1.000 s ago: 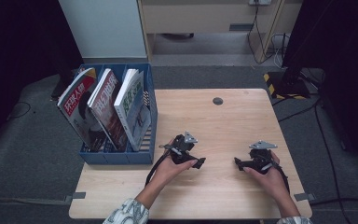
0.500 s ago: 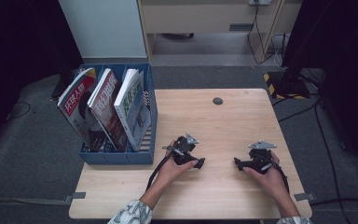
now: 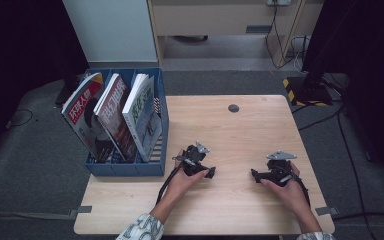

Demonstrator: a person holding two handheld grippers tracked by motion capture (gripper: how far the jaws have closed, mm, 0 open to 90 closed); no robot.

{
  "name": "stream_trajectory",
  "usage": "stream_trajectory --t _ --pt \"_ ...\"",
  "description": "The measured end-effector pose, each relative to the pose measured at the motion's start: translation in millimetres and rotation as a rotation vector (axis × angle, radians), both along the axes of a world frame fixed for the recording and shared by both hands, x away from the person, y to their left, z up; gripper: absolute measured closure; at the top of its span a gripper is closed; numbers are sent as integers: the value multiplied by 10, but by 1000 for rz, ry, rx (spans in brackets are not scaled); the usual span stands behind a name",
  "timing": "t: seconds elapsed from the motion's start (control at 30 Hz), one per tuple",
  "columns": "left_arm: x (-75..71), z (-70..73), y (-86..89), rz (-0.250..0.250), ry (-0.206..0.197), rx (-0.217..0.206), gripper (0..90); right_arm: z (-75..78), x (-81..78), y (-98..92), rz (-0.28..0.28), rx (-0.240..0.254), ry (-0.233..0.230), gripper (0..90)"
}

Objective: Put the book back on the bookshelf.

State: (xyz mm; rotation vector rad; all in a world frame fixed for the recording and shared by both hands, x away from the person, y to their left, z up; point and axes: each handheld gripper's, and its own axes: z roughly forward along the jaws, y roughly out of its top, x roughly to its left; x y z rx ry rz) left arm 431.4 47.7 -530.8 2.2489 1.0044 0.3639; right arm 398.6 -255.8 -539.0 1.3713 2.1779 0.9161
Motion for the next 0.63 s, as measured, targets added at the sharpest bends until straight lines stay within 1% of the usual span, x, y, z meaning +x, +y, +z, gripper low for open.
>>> stream_trajectory --t 0.03,0.13,0.17,0.2,0.23,0.27,0.63 --pt "-7 -9 1 -4 -7 0 48 0 -1 1 1 -1 0 49" --pt "-15 -16 3 0 -13 -5 44 0 0 2 0 0 0 49" --pt "-26 -28 6 2 -23 -14 41 0 -1 1 1 0 0 49" --pt "-26 -28 6 2 -23 -14 38 0 0 0 4 -2 -1 49" --pt "-34 -39 9 4 -32 -21 38 0 0 0 4 -2 -1 49" --pt "-53 -64 23 3 -52 -39 29 0 -1 1 4 -1 -1 49" --pt "-76 -68 34 8 -53 -43 24 1 -9 6 1 0 2 48"
